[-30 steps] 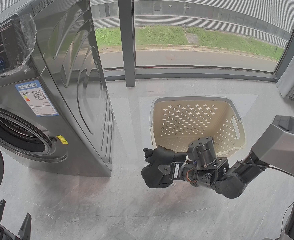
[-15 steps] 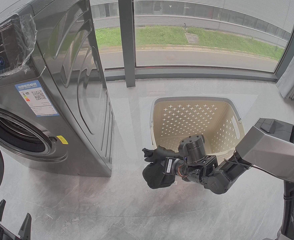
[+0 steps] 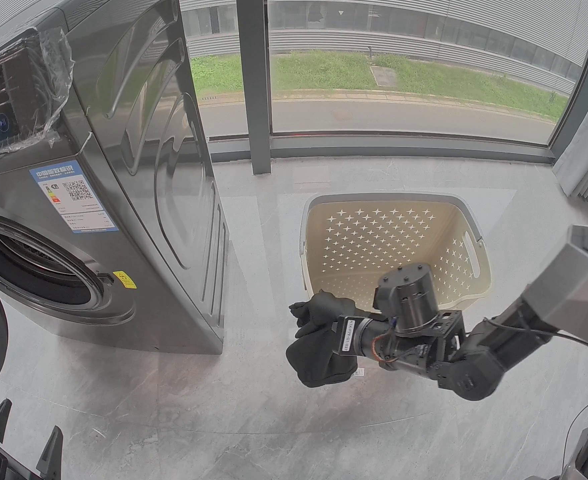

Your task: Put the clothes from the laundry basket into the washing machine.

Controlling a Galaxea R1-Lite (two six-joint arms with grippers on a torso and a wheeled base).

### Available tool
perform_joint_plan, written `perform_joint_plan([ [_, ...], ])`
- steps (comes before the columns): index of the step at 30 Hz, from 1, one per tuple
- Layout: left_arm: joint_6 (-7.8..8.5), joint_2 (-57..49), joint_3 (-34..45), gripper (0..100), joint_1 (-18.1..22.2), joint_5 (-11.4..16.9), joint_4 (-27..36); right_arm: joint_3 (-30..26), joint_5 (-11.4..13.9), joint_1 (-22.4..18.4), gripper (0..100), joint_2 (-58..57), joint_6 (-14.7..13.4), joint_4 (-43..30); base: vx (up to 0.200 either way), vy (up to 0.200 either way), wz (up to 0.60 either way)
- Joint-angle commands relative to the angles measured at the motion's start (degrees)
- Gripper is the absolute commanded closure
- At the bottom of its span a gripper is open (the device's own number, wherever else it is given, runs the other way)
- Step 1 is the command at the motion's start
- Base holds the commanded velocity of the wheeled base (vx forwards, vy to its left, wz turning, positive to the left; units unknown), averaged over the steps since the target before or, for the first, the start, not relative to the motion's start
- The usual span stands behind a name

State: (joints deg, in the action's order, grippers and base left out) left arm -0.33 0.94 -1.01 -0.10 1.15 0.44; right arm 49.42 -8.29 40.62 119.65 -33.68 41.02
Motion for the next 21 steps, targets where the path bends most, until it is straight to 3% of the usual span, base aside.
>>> perform_joint_plan([
  [1, -0.11, -0.5, 0.8, 0, 0.0, 0.0, 0.0, -15.0, 1.8, 3.9, 100, -24.7, 1.1, -0.1, 0.000, 0.000, 0.00],
  [2, -0.11, -0.5, 0.8, 0, 0.0, 0.0, 0.0, -16.0, 2.5, 4.0, 100, -26.2, 1.3, 0.0, 0.000, 0.000, 0.00],
  [4, 0.07, -0.5, 0.8, 0, 0.0, 0.0, 0.0, -20.5, 7.0, 4.6, 100, -35.7, 3.4, 0.1, 0.000, 0.000, 0.00],
  [6, 0.07, -0.5, 0.8, 0, 0.0, 0.0, 0.0, -21.7, 8.7, 3.9, 100, -40.8, 4.8, 0.1, 0.000, 0.000, 0.00],
  [11, 0.33, -0.5, 0.8, 0, 0.0, 0.0, 0.0, -23.3, 10.0, 2.4, 100, -50.4, 9.3, 0.1, 0.000, 0.000, 0.00],
  [13, 0.42, -0.5, 0.8, 0, 0.0, 0.0, 0.0, -23.6, 12.2, 1.5, 100, -53.0, 13.7, -0.1, 0.000, 0.000, 0.00],
  [15, 0.59, -0.5, 0.8, 0, 0.0, 0.0, 0.0, -23.5, 12.9, 0.7, 100, -53.6, 17.0, -0.1, 0.000, 0.000, 0.00],
  [17, 0.59, -0.5, 0.8, 0, -0.1, 0.1, 0.0, -23.7, 12.7, 0.6, 100, -53.5, 17.9, -0.2, 0.000, 0.000, 0.00],
  [21, 0.42, -0.5, 0.8, 0, -0.1, 0.1, 0.0, -24.5, 12.6, 0.6, 100, -52.9, 18.1, -0.1, -0.200, 0.000, 0.00],
])
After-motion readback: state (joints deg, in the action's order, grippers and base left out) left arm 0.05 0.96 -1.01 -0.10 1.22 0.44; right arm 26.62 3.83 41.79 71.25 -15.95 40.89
